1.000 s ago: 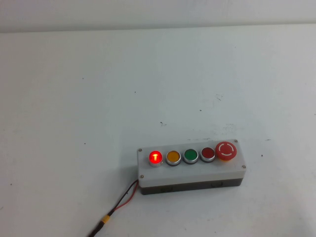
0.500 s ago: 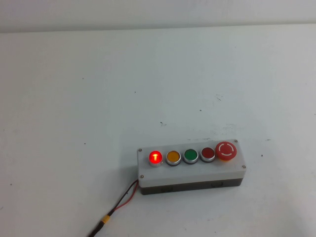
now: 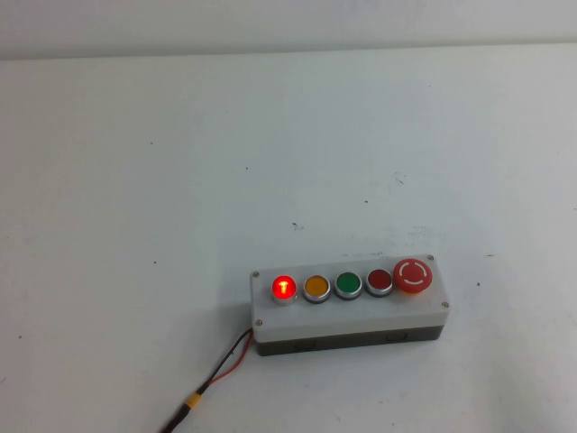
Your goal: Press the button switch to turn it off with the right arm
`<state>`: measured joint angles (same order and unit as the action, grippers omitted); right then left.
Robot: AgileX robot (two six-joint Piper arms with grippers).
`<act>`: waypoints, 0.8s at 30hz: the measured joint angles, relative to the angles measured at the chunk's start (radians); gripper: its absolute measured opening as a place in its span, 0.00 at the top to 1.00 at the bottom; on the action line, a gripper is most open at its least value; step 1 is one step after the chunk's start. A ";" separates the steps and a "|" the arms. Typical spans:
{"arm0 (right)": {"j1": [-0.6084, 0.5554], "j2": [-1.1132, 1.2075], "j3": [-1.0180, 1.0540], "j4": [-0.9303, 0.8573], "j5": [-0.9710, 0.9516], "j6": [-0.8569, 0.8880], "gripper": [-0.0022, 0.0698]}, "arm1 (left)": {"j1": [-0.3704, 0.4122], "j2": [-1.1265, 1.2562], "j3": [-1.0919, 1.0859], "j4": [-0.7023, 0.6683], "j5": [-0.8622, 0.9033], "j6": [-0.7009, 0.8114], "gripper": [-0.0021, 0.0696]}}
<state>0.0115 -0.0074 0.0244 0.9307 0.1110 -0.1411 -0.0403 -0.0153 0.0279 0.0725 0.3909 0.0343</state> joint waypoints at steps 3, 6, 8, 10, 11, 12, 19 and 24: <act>0.000 0.000 -0.013 0.025 0.083 0.000 0.99 | 0.000 0.000 0.000 0.000 0.000 0.000 0.97; 0.000 0.059 -0.104 0.014 0.216 0.000 0.99 | 0.000 0.000 0.000 0.000 0.000 0.000 0.97; 0.000 0.138 -0.182 -0.027 0.337 0.000 0.99 | 0.000 0.000 0.000 0.000 0.000 0.000 0.97; 0.000 0.250 -0.275 -0.088 0.477 0.000 0.99 | 0.000 0.000 0.000 0.000 0.000 0.000 0.97; 0.000 0.298 -0.314 -0.116 0.534 0.000 0.99 | 0.000 0.000 0.000 0.000 0.000 0.000 0.97; 0.000 0.361 -0.361 -0.151 0.601 0.000 0.99 | 0.000 0.000 0.000 0.000 0.000 0.000 0.97; 0.000 0.734 -0.615 -0.352 0.876 0.000 0.99 | 0.000 0.000 0.000 0.000 0.000 0.000 0.97; 0.018 0.907 -0.742 -0.406 0.937 0.000 0.99 | 0.000 0.000 0.000 0.000 0.000 0.000 0.97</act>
<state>0.0295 0.8995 -0.7176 0.5244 1.0479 -0.1411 -0.0403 -0.0153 0.0279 0.0725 0.3909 0.0343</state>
